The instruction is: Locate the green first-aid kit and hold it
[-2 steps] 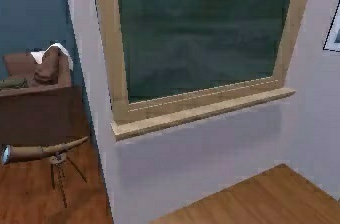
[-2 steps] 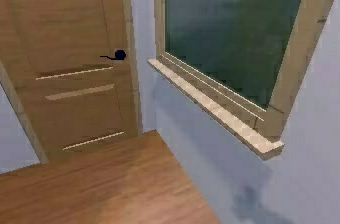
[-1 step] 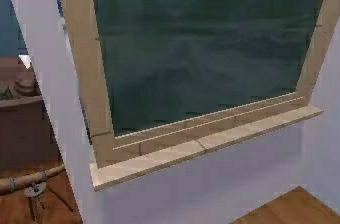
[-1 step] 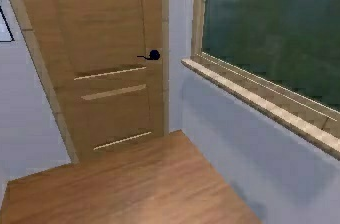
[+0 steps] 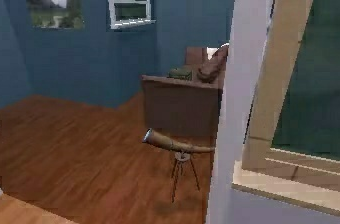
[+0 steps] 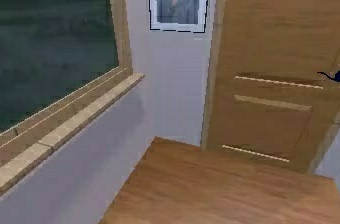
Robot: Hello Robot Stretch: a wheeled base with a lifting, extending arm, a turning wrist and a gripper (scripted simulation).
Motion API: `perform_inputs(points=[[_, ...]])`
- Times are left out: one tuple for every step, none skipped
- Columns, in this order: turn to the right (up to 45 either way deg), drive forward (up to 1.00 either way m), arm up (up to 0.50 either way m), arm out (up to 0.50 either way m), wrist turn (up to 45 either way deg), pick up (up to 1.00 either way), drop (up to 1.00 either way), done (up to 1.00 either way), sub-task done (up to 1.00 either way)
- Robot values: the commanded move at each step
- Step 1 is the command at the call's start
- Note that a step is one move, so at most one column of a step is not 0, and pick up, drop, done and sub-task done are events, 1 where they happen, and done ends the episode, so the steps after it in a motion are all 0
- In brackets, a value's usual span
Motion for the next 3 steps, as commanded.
perform_inputs(points=[[-27.0, 0.00, 0.00, 0.00, 0.0, 0.00, 0.00, 0.00, 0.00], [0.0, 1.00, 0.00, 0.00, 0.0, 0.00, 0.00, 0.00, 0.00], [0.0, 0.60, 0.00, 0.00, 0.0, 0.00, 0.00, 0.00, 0.00]])
